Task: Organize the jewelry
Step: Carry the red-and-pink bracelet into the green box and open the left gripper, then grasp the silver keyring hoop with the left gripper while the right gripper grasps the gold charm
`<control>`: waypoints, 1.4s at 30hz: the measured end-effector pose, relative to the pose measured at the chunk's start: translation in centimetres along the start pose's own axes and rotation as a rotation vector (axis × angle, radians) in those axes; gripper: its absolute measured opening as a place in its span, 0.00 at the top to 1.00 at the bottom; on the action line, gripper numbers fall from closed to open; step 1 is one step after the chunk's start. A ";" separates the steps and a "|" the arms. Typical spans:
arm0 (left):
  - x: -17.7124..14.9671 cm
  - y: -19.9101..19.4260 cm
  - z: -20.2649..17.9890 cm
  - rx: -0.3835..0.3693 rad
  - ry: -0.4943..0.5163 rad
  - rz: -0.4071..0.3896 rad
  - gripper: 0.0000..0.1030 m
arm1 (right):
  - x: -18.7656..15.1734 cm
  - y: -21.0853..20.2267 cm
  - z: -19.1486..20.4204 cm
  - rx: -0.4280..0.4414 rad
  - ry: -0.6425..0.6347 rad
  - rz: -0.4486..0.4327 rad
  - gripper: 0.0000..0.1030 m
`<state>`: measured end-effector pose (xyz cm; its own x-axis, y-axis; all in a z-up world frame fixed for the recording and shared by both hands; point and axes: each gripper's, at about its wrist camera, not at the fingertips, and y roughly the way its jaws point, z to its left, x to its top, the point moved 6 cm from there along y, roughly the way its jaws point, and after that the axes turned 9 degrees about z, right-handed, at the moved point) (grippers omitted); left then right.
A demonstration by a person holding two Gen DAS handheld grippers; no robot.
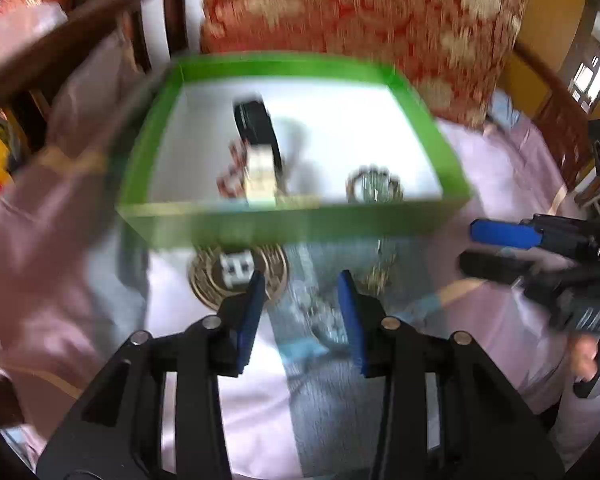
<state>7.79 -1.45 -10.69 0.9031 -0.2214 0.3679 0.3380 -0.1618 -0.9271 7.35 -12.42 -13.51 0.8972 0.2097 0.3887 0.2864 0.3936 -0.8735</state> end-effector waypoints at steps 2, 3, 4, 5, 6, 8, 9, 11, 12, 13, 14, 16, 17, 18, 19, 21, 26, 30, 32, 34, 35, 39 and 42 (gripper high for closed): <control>-0.5 1.3 -0.2 -0.019 -0.007 0.033 0.63 | -0.2 1.3 0.3 -0.019 -0.010 0.016 0.52; -0.7 1.8 -0.3 -0.026 -0.010 0.049 0.63 | 0.0 1.9 0.8 -0.013 -0.017 0.016 0.52; -0.9 2.2 -0.3 -0.028 -0.010 0.057 0.63 | 0.1 2.2 1.1 -0.007 -0.022 0.015 0.52; -1.1 2.6 -0.5 -0.031 -0.006 0.065 0.63 | 0.2 2.3 1.4 -0.004 -0.026 0.012 0.55; -1.4 3.0 -0.6 -0.034 -0.003 0.073 0.63 | 0.7 2.6 1.7 -0.007 -0.034 0.001 0.56; -1.7 3.8 -0.3 -0.012 -0.008 0.088 0.67 | 1.1 3.2 1.7 -0.039 -0.043 -0.006 0.60; -1.9 4.3 0.0 -0.008 -0.015 0.102 0.67 | 1.4 3.3 1.7 -0.044 -0.044 -0.003 0.63; -2.3 5.1 0.2 -0.029 -0.027 0.126 0.67 | 1.3 3.8 1.7 -0.049 -0.058 0.011 0.73; -2.2 5.3 0.2 -0.038 -0.027 0.125 0.67 | 1.1 4.0 1.6 -0.055 -0.064 0.019 0.76; -2.3 5.3 0.1 -0.036 -0.022 0.120 0.67 | 1.1 4.4 1.5 -0.068 -0.069 0.030 0.84; -2.3 5.4 0.0 -0.033 -0.013 0.118 0.67 | 0.9 4.4 1.4 -0.076 -0.070 0.033 0.85; -2.3 5.5 -0.1 -0.020 0.000 0.116 0.67 | 0.9 3.9 1.2 -0.070 -0.067 0.024 0.87; -2.2 5.5 -0.2 -0.011 0.005 0.115 0.67 | 0.9 3.4 1.0 -0.071 -0.064 0.012 0.87; -2.2 5.5 -0.2 -0.003 0.009 0.114 0.67 | 0.8 3.0 0.7 -0.071 -0.061 0.003 0.87; -2.2 5.5 -0.3 -0.003 0.010 0.113 0.74 | 0.8 2.5 0.4 -0.071 -0.056 -0.007 0.87; -2.1 5.4 -0.1 -0.014 -0.001 0.110 0.90 | 0.7 1.5 -0.5 -0.073 -0.039 -0.030 0.87; -1.7 4.5 -0.1 0.019 0.005 0.072 0.97 | 0.5 0.5 -2.3 -0.070 0.009 -0.046 0.87; -1.2 2.3 0.1 0.017 -0.001 0.023 0.96 | 0.6 -0.1 -2.7 -0.064 0.019 -0.057 0.87; -0.9 1.0 0.6 0.024 -0.010 -0.002 0.96 | 0.6 -0.5 -2.4 -0.061 0.011 -0.069 0.87; -0.7 0.0 1.0 0.026 -0.022 -0.022 0.96 | 0.6 -1.1 -2.0 -0.060 -0.003 -0.082 0.87; -0.6 -0.7 1.2 0.028 -0.029 -0.035 0.96 | 0.7 -1.5 -1.8 -0.061 -0.006 -0.090 0.87; -0.2 -2.7 1.9 0.037 -0.040 -0.078 0.96 | 1.0 -3.0 -1.2 -0.055 -0.013 -0.124 0.87; 0.6 -4.3 2.1 0.041 -0.043 -0.120 0.96 | 1.7 -4.7 -0.7 -0.039 -0.016 -0.164 0.87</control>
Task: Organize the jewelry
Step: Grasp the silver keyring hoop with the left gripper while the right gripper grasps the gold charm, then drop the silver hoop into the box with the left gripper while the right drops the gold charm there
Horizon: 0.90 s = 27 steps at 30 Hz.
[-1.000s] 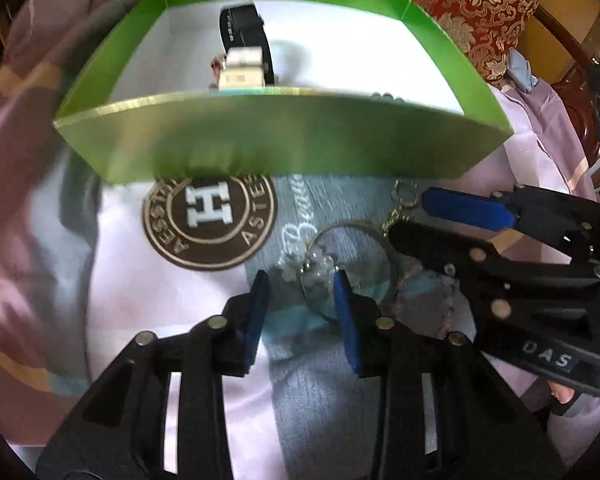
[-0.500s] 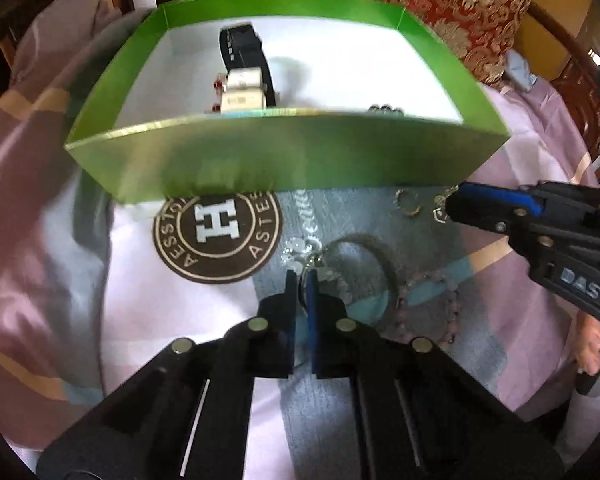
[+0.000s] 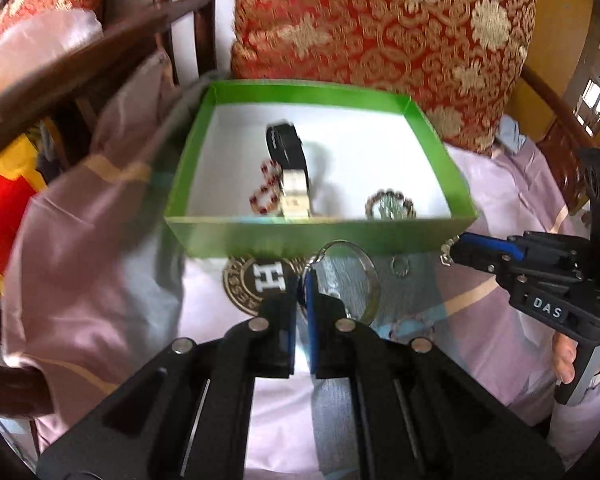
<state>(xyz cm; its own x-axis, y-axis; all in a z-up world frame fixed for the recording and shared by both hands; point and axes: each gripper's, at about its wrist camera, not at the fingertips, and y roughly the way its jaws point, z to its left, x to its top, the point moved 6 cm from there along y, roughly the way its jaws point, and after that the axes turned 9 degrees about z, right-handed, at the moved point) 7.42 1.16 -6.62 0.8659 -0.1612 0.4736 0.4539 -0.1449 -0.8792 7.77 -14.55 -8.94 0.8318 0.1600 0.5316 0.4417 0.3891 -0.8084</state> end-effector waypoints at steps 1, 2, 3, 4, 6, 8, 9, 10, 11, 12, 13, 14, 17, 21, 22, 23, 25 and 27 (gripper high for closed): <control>0.3 -0.3 0.1 -0.001 -0.001 -0.012 0.96 | 0.5 -0.5 0.1 -0.002 0.001 -0.016 0.87; 0.7 -0.8 0.4 -0.005 -0.003 -0.027 0.96 | 0.9 -0.9 0.0 -0.005 0.004 -0.030 0.87; 1.2 -1.2 0.7 -0.009 -0.007 -0.041 0.96 | 1.6 -1.3 -0.1 -0.009 0.009 -0.044 0.87; 1.6 -1.4 0.9 -0.012 -0.010 -0.051 0.96 | 2.1 -1.5 -0.1 -0.010 0.011 -0.049 0.87; 2.9 -1.7 1.4 -0.022 -0.020 -0.067 0.96 | 3.4 -1.6 -0.4 -0.023 0.021 -0.060 0.87; 4.4 -1.4 1.4 -0.034 -0.028 -0.074 0.96 | 4.8 -1.3 -0.8 -0.037 0.030 -0.066 0.87; 5.2 -1.2 1.4 -0.036 -0.027 -0.080 0.96 | 5.2 -1.0 -0.9 -0.038 0.033 -0.067 0.87; 5.7 -1.1 1.3 -0.034 -0.024 -0.089 0.96 | 5.8 -0.6 -1.2 -0.040 0.038 -0.067 0.87; 6.5 -0.9 1.0 -0.038 -0.015 -0.099 0.96 | 6.4 -0.1 -1.5 -0.048 0.042 -0.064 0.87; 7.2 -0.5 0.7 -0.051 -0.009 -0.108 0.96 | 6.7 0.3 -1.8 -0.057 0.044 -0.060 0.87; 7.7 -0.1 0.4 -0.062 -0.009 -0.109 0.96 | 6.9 0.9 -2.1 -0.068 0.048 -0.053 0.87; 8.3 0.5 0.2 -0.075 -0.010 -0.105 0.96 | 7.1 1.7 -2.5 -0.071 0.054 -0.041 0.87; 9.7 3.2 -0.9 -0.088 0.006 -0.071 0.96 | 7.2 3.5 -3.4 -0.058 0.078 -0.018 0.87; 10.0 6.0 -1.6 -0.080 0.026 -0.018 0.95 | 6.4 4.4 -4.5 -0.059 0.106 0.003 0.57; 9.8 6.4 -1.5 -0.083 0.023 -0.007 0.95 | 6.3 4.2 -4.6 -0.049 0.114 -0.012 0.50; 9.7 6.5 -1.4 -0.085 0.017 -0.003 0.95 | 6.3 3.6 -4.7 -0.038 0.124 -0.036 0.48; 9.6 6.3 -1.0 -0.081 0.007 -0.010 0.90 | 6.3 3.0 -4.8 -0.031 0.130 -0.045 0.48; 9.5 5.8 -0.8 -0.080 -0.002 -0.019 0.75 | 6.1 2.1 -4.6 -0.011 0.128 -0.051 0.48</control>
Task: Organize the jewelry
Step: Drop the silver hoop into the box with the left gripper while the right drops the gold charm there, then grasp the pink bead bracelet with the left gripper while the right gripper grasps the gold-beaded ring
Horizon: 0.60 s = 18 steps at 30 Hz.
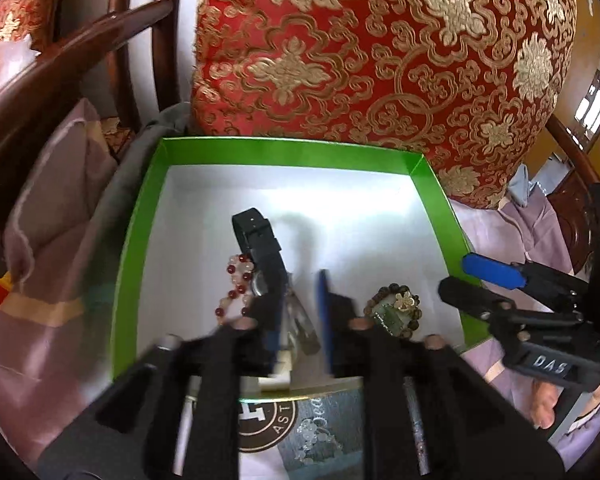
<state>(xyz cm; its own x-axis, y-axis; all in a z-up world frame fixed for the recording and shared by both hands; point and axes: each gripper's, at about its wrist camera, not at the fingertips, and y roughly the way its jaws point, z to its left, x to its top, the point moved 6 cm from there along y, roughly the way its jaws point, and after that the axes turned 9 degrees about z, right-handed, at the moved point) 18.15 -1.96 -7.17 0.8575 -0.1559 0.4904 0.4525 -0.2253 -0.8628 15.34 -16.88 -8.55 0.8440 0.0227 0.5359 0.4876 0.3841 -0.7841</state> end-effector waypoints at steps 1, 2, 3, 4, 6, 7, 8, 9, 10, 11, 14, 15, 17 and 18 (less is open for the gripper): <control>-0.1 -0.5 0.1 0.003 -0.006 -0.011 0.70 | -0.2 -0.5 0.1 0.007 0.001 -0.005 0.48; -0.3 -1.1 0.2 0.005 -0.008 -0.020 0.69 | -0.4 -1.2 0.3 0.015 0.000 -0.011 0.48; -0.7 -1.6 0.2 0.003 -0.007 -0.026 0.69 | -0.6 -1.7 0.5 0.020 -0.002 -0.015 0.48; -1.0 -2.2 0.4 0.003 -0.008 -0.031 0.69 | -0.9 -2.3 0.7 0.025 -0.005 -0.020 0.48; -2.3 -3.7 0.7 0.011 -0.009 -0.042 0.69 | -1.6 -3.7 1.2 0.040 -0.019 -0.031 0.48; -2.9 -4.2 0.8 0.021 -0.009 -0.043 0.69 | -2.1 -4.3 1.5 0.049 -0.024 -0.037 0.48; -3.6 -4.7 0.9 0.034 -0.011 -0.044 0.66 | -2.8 -4.9 1.8 0.065 -0.026 -0.040 0.48; -4.8 -5.3 1.2 0.049 -0.014 -0.044 0.63 | -3.6 -5.3 1.8 0.084 -0.027 -0.037 0.48; -5.5 -5.5 1.3 0.051 -0.020 -0.038 0.58 | -4.5 -5.3 2.0 0.105 -0.031 -0.029 0.48; -6.6 -5.5 1.5 0.049 -0.026 -0.022 0.58 | -5.5 -5.1 2.1 0.121 -0.037 -0.014 0.48; -9.3 -4.0 1.6 0.046 -0.025 0.050 0.58 | -8.7 -2.5 2.2 0.052 -0.068 0.098 0.48; -10.2 -3.0 1.6 0.046 -0.030 0.088 0.58 | -9.3 -1.8 2.3 0.030 -0.077 0.127 0.48; -11.5 -1.4 1.2 0.035 -0.041 0.149 0.61 | -10.4 -0.6 3.0 -0.007 -0.120 0.172 0.49; -12.0 -0.8 1.0 0.029 -0.043 0.170 0.61 | -10.6 -0.3 3.3 -0.012 -0.135 0.180 0.49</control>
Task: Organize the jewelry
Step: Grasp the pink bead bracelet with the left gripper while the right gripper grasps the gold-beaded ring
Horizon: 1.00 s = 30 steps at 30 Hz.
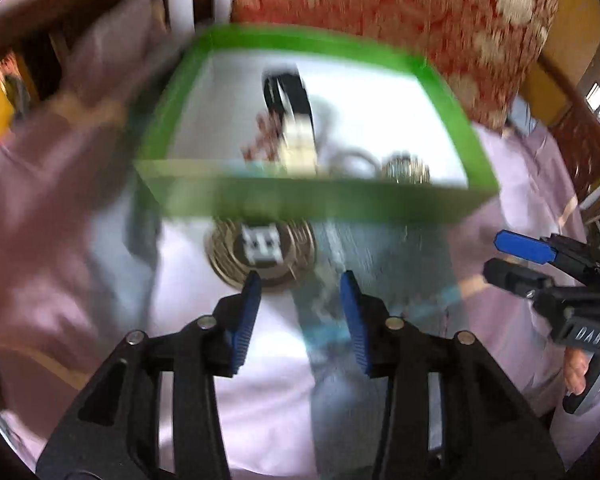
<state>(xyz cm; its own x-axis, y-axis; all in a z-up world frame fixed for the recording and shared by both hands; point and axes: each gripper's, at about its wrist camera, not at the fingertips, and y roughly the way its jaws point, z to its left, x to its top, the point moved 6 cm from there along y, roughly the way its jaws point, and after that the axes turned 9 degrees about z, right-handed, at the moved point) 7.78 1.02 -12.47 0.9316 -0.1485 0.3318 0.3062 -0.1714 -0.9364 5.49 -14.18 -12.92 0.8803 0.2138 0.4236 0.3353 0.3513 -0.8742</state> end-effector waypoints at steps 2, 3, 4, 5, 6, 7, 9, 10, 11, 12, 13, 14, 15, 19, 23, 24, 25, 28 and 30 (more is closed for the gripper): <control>-0.7 1.0 -0.8 -0.011 0.013 0.026 0.61 | -0.1 0.5 0.5 -0.004 -0.015 0.004 0.49; -0.8 1.3 -1.2 -0.016 0.020 0.032 0.61 | 0.0 0.7 0.4 -0.006 -0.009 0.003 0.49; -0.9 1.4 -1.4 -0.021 0.024 0.035 0.61 | 0.1 0.9 0.3 -0.004 0.001 0.000 0.49; -1.0 1.6 -1.6 -0.026 0.027 0.039 0.61 | 0.3 0.9 0.0 0.001 0.014 -0.003 0.49; -1.1 1.9 -1.8 -0.032 0.027 0.046 0.61 | 0.6 1.1 -0.3 0.010 0.041 -0.004 0.49; -1.1 2.1 -1.9 -0.038 0.028 0.053 0.61 | 0.7 1.2 -0.7 0.005 0.057 -0.008 0.49; -1.4 2.3 -2.4 -0.059 0.035 0.066 0.61 | 1.0 1.0 -1.4 -0.019 0.075 -0.018 0.49; -1.6 2.3 -2.9 -0.074 0.048 0.067 0.61 | 1.1 1.0 -1.7 -0.023 0.082 -0.018 0.49; -1.8 2.3 -3.4 -0.081 0.065 0.069 0.61 | 1.2 1.0 -2.1 -0.020 0.094 -0.019 0.48; -1.9 2.3 -3.9 -0.083 0.084 0.070 0.60 | 1.2 1.0 -2.4 -0.018 0.102 -0.019 0.48; -2.1 2.3 -4.6 -0.090 0.108 0.070 0.57 | 1.2 1.0 -2.7 -0.016 0.111 -0.018 0.48; -2.2 2.3 -5.3 -0.104 0.125 0.072 0.50 | 1.2 1.0 -2.9 -0.015 0.116 -0.017 0.48; -2.4 2.5 -5.8 -0.119 0.137 0.077 0.45 | 1.1 1.0 -3.1 -0.011 0.122 -0.017 0.48; -2.8 3.8 -6.7 -0.110 0.162 0.106 0.47 | 1.0 1.3 -3.3 0.010 0.129 -0.010 0.48; -2.5 4.3 -5.8 -0.070 0.144 0.103 0.79 | 0.8 1.8 -3.1 0.010 0.122 0.003 0.48; -2.4 4.2 -5.2 -0.065 0.127 0.103 0.85 | 0.8 1.9 -3.1 0.011 0.122 0.006 0.48; -2.2 4.4 -4.9 -0.059 0.114 0.105 0.92 | 0.7 1.9 -3.0 0.012 0.120 0.007 0.48; -1.7 3.8 -2.6 0.001 0.065 0.080 0.93 | 0.9 2.1 -2.7 0.032 0.118 0.010 0.49; -1.6 3.2 -0.8 0.029 0.034 0.070 0.93 | 1.3 2.3 -2.3 0.041 0.118 0.012 0.49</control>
<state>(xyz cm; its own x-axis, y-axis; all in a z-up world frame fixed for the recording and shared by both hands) 7.13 -0.06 -15.91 0.9440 -0.1920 0.2683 0.2463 -0.1312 -0.9603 8.16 -15.21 -14.98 0.9183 0.1105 0.3802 0.3127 0.3867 -0.8676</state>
